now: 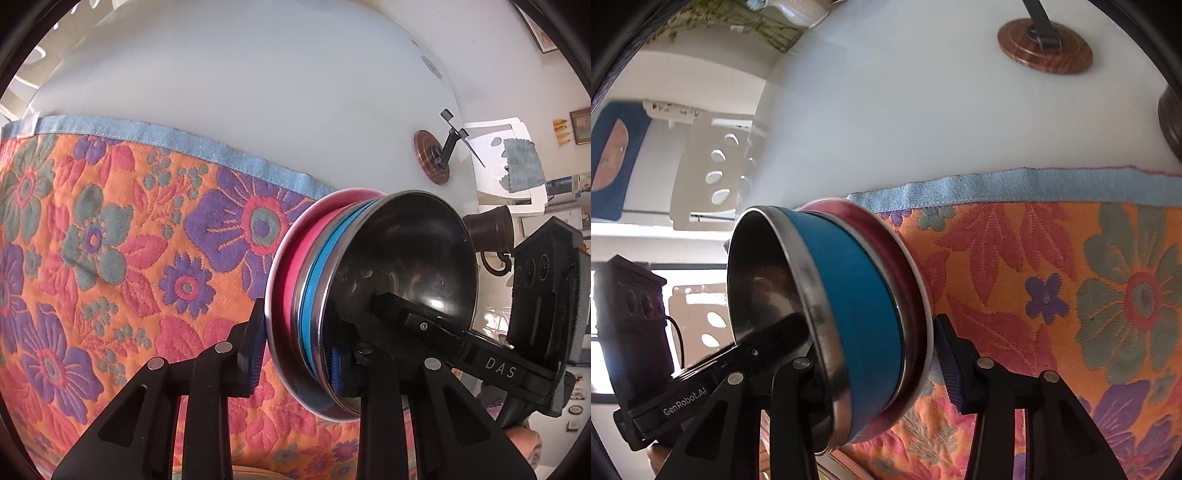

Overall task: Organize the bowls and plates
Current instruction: 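Lower the blue-backed bowl into the nested bowls and grip the whole stack, then carry the nested bowl stack with both tools onto the plate stack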

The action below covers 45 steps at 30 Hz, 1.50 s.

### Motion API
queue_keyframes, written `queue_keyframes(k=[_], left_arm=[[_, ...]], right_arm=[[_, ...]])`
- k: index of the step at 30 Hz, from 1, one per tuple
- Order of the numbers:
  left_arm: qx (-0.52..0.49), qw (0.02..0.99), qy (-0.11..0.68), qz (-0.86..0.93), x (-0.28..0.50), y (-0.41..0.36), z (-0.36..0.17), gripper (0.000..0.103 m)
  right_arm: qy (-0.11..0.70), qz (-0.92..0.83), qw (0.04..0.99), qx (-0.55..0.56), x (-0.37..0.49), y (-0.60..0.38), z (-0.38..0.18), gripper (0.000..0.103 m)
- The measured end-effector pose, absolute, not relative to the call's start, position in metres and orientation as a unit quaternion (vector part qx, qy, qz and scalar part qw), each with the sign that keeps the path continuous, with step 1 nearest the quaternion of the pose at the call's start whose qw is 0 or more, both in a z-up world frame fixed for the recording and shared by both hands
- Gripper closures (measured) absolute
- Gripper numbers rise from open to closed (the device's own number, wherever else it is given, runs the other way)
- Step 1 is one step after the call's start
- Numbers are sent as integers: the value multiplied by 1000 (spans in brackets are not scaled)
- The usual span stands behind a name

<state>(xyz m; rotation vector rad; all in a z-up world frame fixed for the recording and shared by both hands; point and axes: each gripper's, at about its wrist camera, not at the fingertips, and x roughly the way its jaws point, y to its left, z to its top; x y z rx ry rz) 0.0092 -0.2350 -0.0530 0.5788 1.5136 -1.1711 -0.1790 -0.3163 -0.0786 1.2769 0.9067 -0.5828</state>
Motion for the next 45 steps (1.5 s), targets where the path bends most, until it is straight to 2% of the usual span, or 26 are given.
queue_keyframes(k=[22,40,45], left_arm=[[265,562,605,-497,4,-212,-26,77],[228,616,589,-470,-12,-147,44,75],[215,626,585,-469,-11,-116,59,72]], right_arm=[[432,-260,680,532,-169,-307,-52,63],[417,-236,721,501,-179,-254,22,63],[417,-223,735,486,-176,-226,43,63]])
